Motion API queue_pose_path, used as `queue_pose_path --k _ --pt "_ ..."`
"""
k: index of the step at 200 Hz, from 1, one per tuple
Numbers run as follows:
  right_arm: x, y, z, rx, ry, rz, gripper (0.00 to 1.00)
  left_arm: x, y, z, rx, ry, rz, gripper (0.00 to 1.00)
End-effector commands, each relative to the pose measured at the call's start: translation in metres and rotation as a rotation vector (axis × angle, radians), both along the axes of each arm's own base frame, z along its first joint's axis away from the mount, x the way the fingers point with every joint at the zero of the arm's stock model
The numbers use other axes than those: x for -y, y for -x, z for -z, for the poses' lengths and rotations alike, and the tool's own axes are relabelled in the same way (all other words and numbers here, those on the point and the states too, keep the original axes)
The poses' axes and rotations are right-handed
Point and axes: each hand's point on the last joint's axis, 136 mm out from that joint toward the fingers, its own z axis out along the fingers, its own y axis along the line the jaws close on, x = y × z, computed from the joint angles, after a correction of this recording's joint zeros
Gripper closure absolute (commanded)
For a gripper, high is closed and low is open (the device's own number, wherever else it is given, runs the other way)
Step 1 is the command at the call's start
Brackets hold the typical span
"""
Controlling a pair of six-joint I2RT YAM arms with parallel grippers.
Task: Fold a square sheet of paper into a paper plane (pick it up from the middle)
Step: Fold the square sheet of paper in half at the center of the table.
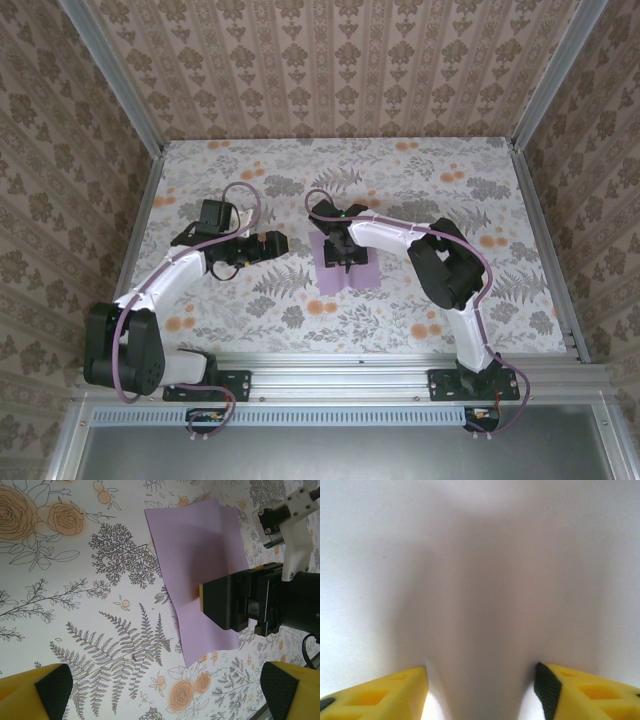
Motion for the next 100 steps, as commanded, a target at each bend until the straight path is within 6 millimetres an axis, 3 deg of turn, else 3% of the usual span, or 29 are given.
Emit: queue_pose_path --k 1,51,75,100 --pt "0.009 0.002 0.003 0.011 0.043 -0.003 0.45 0.001 0.004 0.006 -0.014 0.005 0.017 0.00" --pt "-0.002 -0.003 -0.029 0.070 -0.054 -0.014 0.67 0.001 0.003 -0.002 -0.005 0.015 0.011 0.00" --pt "-0.026 -0.001 -0.052 0.066 -0.185 -0.053 0.77 0.000 0.002 -0.011 0.012 0.014 0.005 0.00" --pt "-0.052 0.003 -0.084 0.069 -0.337 -0.087 0.78 -0.003 0.003 -0.025 0.038 0.012 -0.002 0.00"
